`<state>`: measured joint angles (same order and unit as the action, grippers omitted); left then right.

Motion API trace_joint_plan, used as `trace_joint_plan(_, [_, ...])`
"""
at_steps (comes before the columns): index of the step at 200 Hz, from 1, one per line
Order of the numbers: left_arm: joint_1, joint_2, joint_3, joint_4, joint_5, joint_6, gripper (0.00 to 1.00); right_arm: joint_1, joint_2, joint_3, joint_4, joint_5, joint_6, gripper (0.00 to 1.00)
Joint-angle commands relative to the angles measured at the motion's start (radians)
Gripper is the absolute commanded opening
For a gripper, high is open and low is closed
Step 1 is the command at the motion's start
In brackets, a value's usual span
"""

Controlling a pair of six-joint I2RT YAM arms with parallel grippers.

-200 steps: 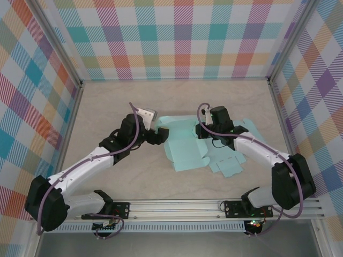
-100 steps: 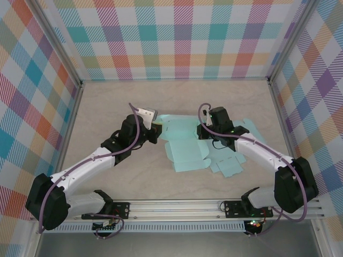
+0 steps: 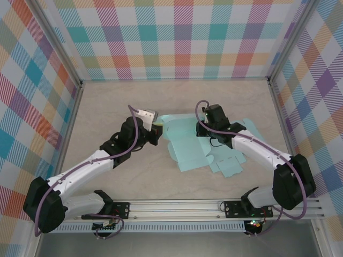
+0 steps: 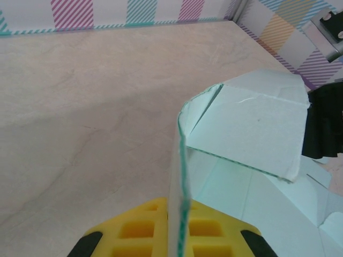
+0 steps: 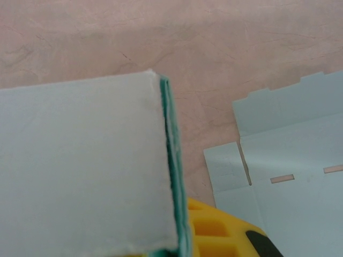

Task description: Fold the paper box

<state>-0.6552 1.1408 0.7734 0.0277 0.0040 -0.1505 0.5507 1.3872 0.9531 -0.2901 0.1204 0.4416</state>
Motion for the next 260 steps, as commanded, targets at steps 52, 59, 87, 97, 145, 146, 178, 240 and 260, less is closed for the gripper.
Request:
trace_joint_plan(52, [0.005, -0.046, 0.0, 0.012, -0.135, -0.125, 0.58, -0.026, -0.003, -0.111, 0.071, 0.086, -0.019, 0.0])
trace_joint_plan(59, [0.005, -0.058, -0.001, 0.007, -0.141, -0.151, 0.68, -0.026, -0.007, -0.119, 0.081, 0.093, -0.02, 0.0])
trace_joint_plan(87, [0.004, -0.125, -0.018, 0.02, -0.141, -0.275, 0.95, -0.026, -0.022, -0.134, 0.101, 0.105, -0.018, 0.0])
trace_joint_plan(97, [0.004, -0.137, -0.029, 0.032, -0.147, -0.317, 1.0, -0.026, -0.025, -0.135, 0.104, 0.103, -0.015, 0.0])
trace_joint_plan(145, [0.003, -0.014, 0.02, 0.014, -0.166, -0.359, 1.0, -0.023, -0.047, -0.141, 0.119, 0.067, -0.015, 0.0])
trace_joint_plan(146, [0.003, -0.011, 0.023, 0.014, -0.166, -0.359, 1.0, -0.023, -0.047, -0.141, 0.119, 0.066, -0.016, 0.0])
trace_joint_plan(178, [0.003, 0.091, 0.089, 0.011, -0.171, -0.337, 1.0, -0.02, -0.067, -0.149, 0.119, 0.055, -0.014, 0.0])
trace_joint_plan(240, [0.004, 0.212, 0.151, -0.001, -0.189, -0.294, 1.0, -0.013, -0.086, -0.157, 0.134, 0.029, -0.011, 0.0])
trace_joint_plan(260, [0.002, 0.231, 0.155, -0.002, -0.165, -0.293, 1.0, -0.012, -0.089, -0.156, 0.133, 0.035, -0.004, 0.0])
